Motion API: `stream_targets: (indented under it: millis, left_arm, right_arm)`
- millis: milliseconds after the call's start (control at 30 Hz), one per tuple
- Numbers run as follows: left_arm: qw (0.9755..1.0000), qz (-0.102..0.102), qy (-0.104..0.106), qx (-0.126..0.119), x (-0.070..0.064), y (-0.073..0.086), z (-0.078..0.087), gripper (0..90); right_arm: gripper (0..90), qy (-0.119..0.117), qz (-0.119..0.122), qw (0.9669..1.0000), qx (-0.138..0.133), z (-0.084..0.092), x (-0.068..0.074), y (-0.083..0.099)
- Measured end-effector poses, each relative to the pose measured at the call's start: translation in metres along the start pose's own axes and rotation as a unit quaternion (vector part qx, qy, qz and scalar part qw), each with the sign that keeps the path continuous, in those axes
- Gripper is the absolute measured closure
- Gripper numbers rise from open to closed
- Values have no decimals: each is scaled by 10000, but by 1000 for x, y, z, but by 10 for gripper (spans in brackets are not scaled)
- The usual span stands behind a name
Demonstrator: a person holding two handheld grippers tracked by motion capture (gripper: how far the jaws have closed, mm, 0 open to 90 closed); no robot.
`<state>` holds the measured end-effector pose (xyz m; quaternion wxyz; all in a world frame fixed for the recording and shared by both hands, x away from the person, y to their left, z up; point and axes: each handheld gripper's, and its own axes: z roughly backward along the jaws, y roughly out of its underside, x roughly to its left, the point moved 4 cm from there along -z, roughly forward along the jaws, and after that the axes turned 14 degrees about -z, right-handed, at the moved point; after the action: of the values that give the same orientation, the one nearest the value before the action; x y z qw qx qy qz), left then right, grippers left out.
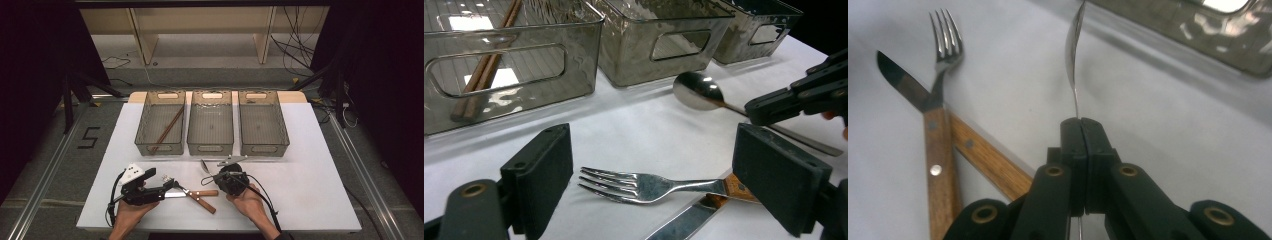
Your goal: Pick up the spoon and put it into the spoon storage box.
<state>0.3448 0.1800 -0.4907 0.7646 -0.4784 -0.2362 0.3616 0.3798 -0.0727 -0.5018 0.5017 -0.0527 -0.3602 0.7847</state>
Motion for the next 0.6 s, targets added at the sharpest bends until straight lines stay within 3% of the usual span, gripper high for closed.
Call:
stream_targets:
  millis: [300,600]
  left_arm:
    - [10000,-28,13,-55,0,0,1,163]
    - [9999,2,-1,-153,2,1,2,164]
  right_arm:
    - [900,-180,9,9984,-529,30,2,-34]
    - [900,-120,-202,9968,-765,36,-11,-82]
